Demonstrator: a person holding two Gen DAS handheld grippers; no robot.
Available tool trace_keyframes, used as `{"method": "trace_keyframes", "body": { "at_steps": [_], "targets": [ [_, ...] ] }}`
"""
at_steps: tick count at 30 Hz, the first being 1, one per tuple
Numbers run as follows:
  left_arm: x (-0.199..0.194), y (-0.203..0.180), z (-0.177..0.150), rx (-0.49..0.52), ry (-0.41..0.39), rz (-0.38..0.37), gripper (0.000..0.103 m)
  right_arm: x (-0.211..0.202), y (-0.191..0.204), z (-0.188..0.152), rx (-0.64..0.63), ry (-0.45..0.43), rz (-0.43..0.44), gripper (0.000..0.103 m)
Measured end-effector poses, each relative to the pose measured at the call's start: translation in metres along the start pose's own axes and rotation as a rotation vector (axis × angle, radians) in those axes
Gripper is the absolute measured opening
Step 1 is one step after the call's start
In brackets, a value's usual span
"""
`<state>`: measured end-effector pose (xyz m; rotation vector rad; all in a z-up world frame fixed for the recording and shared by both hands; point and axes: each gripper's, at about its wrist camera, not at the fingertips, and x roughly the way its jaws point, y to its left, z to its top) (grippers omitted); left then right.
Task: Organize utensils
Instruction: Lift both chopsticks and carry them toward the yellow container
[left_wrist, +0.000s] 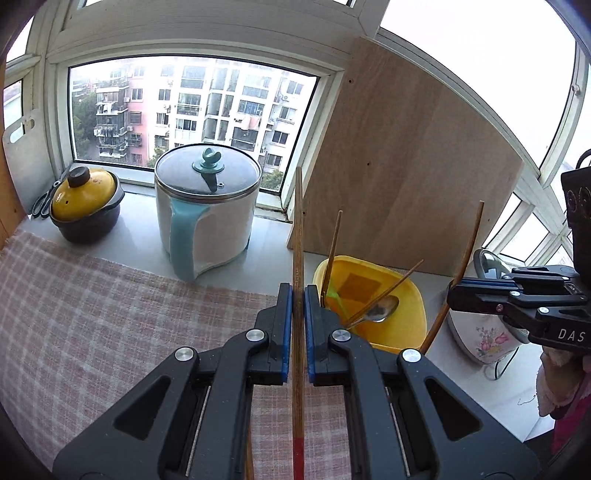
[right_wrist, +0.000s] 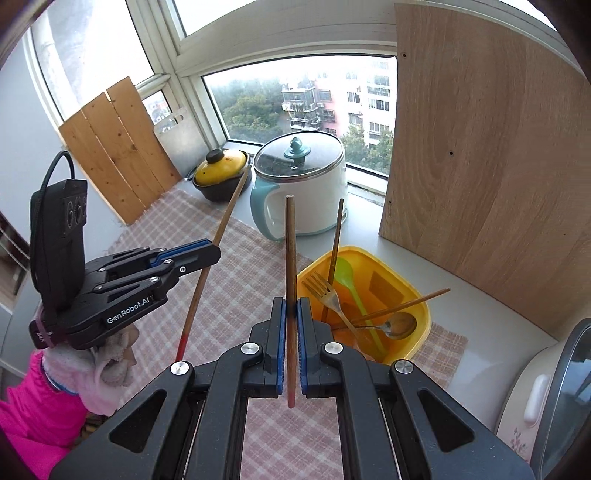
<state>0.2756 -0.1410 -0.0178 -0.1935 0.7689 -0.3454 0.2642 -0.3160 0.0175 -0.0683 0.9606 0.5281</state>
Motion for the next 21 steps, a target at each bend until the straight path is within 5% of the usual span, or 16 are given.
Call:
{"method": "trace_keyframes", "body": {
  "at_steps": [21],
  "targets": [
    [0.059,-0.042,0.059,-0.001,-0.029,-0.046,0.004,-0.029,-0.027,0.033,-0.009,-0.056,-0.087,0.004]
  ]
}}
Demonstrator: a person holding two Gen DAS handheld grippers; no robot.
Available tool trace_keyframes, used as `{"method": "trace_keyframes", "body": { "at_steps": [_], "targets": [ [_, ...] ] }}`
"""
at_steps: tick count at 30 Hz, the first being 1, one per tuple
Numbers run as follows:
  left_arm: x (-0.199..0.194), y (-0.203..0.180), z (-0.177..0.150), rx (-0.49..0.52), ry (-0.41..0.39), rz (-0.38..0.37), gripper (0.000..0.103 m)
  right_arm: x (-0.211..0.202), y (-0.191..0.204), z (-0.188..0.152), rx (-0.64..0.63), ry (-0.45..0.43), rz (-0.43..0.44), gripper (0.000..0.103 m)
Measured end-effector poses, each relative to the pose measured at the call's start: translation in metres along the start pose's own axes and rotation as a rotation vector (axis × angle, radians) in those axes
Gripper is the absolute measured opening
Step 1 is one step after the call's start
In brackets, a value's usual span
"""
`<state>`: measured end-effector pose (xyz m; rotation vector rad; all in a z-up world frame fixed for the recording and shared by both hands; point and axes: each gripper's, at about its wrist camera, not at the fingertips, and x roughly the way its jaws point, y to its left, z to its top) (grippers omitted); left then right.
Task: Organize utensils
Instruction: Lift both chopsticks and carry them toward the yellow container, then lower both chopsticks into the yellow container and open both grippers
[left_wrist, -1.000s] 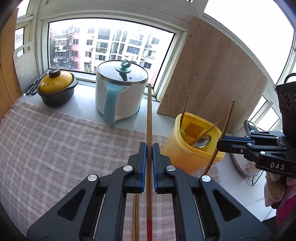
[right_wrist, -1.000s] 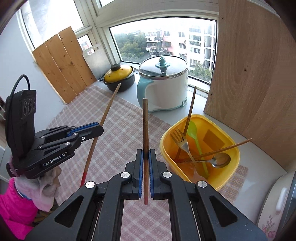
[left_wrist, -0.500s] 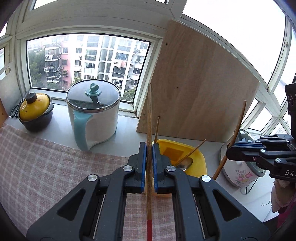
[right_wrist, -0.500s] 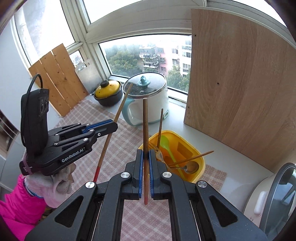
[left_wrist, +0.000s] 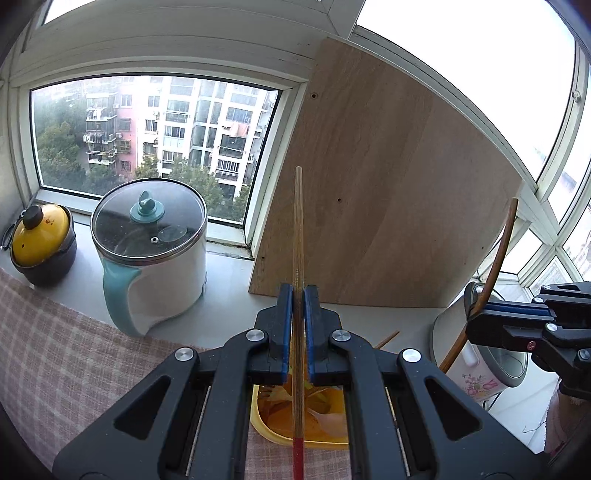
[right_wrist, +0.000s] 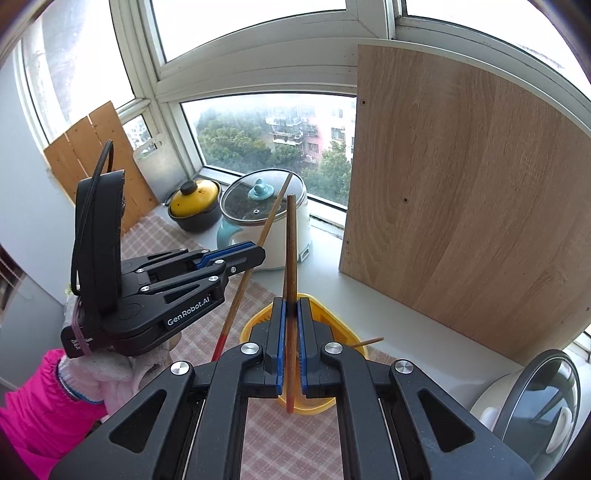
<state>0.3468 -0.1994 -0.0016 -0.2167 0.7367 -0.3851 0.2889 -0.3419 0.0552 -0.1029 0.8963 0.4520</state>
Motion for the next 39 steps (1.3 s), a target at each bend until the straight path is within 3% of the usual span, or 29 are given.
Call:
{"method": "trace_keyframes", "body": {
  "at_steps": [17,31,39],
  "targets": [
    [0.037,0.002,-0.004,-0.006,0.007,0.009,0.004,0.012,-0.009,-0.003,-0.008,-0.011,-0.044,0.004],
    [0.033,0.001,0.002,-0.029,-0.031,0.009,0.004,0.037,-0.025,-0.015,0.029,0.042,-0.067,0.004],
    [0.044,0.0,-0.011,-0.005,0.012,0.009,0.004,0.048,-0.029,-0.018,0.043,0.065,-0.067,0.004]
  ]
}}
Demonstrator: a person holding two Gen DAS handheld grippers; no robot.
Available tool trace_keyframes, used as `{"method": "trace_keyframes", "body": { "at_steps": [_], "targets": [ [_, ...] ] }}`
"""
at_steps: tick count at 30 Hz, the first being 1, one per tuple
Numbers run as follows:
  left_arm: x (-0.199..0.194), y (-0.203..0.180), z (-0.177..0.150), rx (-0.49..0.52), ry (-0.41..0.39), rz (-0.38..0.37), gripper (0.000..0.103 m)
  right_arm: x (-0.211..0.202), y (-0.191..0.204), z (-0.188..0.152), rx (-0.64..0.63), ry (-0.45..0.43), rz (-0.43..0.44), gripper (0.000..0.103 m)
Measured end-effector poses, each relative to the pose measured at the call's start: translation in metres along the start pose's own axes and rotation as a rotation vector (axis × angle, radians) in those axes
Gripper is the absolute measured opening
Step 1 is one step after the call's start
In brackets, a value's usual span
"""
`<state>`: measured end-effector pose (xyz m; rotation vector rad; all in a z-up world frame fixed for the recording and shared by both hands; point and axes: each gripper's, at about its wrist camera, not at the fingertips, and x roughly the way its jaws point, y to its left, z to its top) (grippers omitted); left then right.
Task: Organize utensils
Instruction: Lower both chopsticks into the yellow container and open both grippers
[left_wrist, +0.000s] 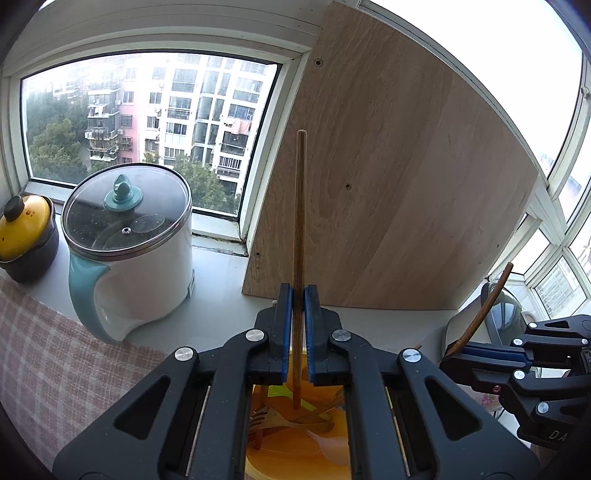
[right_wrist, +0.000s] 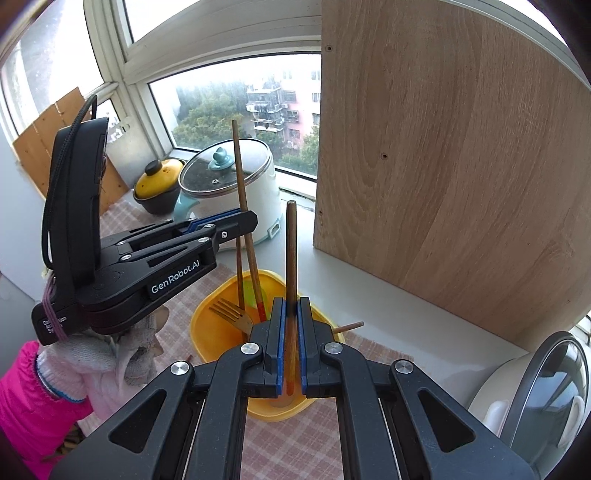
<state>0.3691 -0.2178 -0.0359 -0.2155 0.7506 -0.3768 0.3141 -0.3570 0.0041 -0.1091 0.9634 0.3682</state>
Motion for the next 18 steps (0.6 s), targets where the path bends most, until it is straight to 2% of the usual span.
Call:
{"method": "trace_keyframes", "body": {
  "at_steps": [6,8,9,10,11,12,13,18],
  "targets": [
    [-0.006,-0.001,-0.007,0.019,0.029,0.0,0.005,0.01,-0.003,-0.003,0.008,0.025,-0.004,0.004],
    [-0.008,0.0,-0.008,0.019,0.036,0.001,0.012,0.013,-0.003,-0.005,0.008,0.036,-0.011,0.005],
    [-0.01,0.0,-0.009,0.018,0.035,-0.002,0.021,0.014,-0.003,-0.007,0.008,0.04,-0.018,0.008],
    [-0.013,0.001,-0.009,0.017,0.032,-0.002,0.024,0.015,-0.002,-0.008,0.007,0.042,-0.023,0.016],
    [-0.015,0.001,-0.01,0.017,0.03,-0.001,0.024,0.015,-0.001,-0.009,0.004,0.043,-0.026,0.022],
    [-0.017,0.001,-0.011,0.018,0.03,0.0,0.024,0.014,0.0,-0.01,0.002,0.043,-0.028,0.035],
    [-0.02,0.001,-0.012,0.018,0.028,0.002,0.024,0.014,0.001,-0.012,-0.002,0.039,-0.031,0.042],
    [-0.04,0.005,-0.017,0.029,0.018,0.012,0.024,0.007,0.011,-0.018,-0.026,0.016,-0.065,0.044]
  ]
}}
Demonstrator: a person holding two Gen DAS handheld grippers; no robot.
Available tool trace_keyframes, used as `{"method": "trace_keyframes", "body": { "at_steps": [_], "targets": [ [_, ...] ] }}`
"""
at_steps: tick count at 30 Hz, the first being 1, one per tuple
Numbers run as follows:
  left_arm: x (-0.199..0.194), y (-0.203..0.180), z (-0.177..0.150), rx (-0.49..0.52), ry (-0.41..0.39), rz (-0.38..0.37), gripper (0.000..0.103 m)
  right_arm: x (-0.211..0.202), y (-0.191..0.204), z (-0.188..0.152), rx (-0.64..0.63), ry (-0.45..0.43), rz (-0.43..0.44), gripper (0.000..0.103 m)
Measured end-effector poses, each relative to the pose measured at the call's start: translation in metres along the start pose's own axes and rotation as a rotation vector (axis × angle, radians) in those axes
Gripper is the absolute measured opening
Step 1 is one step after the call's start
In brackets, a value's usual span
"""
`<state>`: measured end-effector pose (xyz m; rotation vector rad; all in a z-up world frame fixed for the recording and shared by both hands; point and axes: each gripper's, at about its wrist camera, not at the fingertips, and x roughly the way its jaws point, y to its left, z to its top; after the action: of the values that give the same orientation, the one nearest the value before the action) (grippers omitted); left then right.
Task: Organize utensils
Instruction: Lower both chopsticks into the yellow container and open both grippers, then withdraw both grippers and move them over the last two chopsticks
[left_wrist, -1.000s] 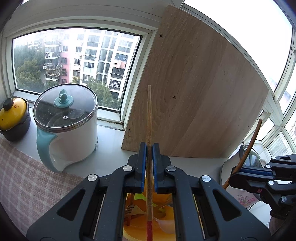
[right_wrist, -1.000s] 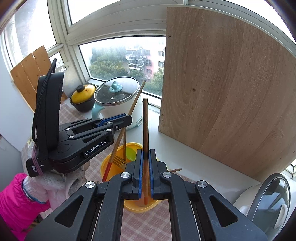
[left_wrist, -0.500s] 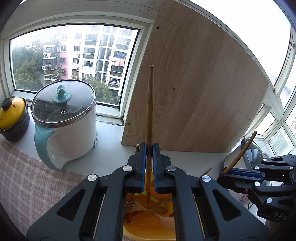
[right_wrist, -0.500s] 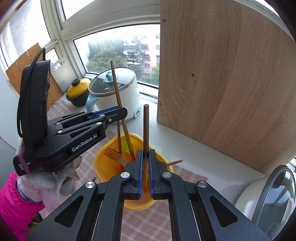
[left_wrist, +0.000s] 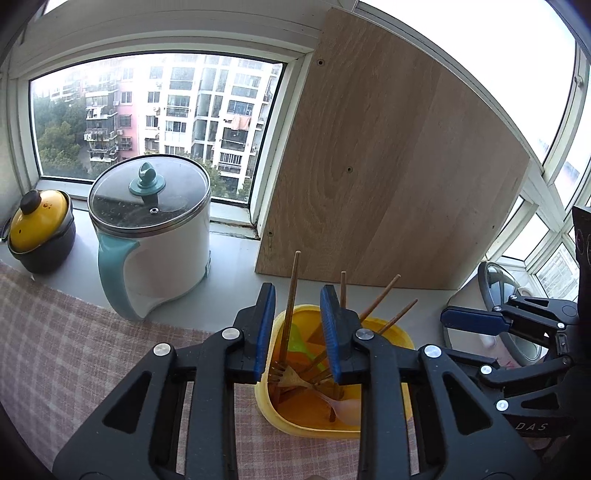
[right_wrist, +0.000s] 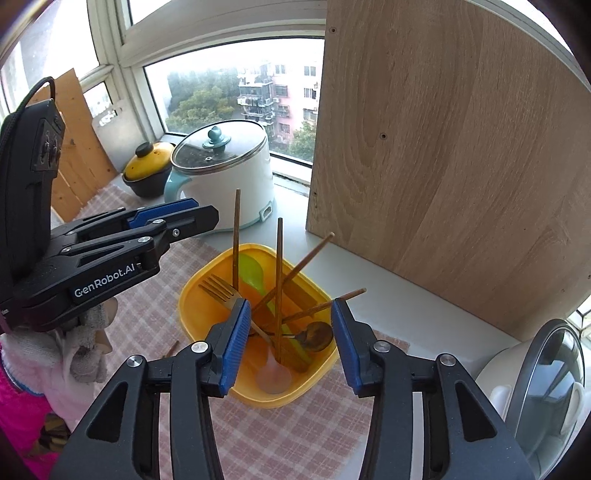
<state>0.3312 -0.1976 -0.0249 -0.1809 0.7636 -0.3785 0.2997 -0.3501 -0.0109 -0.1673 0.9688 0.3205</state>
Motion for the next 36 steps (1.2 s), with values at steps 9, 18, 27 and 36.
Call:
{"method": "trace_keyframes", "body": {
  "at_steps": [9,18,27,36],
  "targets": [
    [-0.049,0.019,-0.024,0.031,-0.017,0.048,0.024,-0.019,0.012,-0.012,0.003,-0.054,-0.018,0.062],
    [-0.08,0.047,-0.074,0.062,0.056,0.11,0.024,-0.031,0.023,-0.05,0.048,-0.1,0.018,0.07],
    [-0.084,0.075,-0.156,0.059,0.214,0.134,0.024,-0.031,0.042,-0.09,0.064,-0.077,0.025,0.075],
    [-0.075,0.087,-0.215,0.049,0.326,0.125,0.024,-0.021,0.061,-0.122,0.098,-0.024,0.057,0.075]
  ]
}}
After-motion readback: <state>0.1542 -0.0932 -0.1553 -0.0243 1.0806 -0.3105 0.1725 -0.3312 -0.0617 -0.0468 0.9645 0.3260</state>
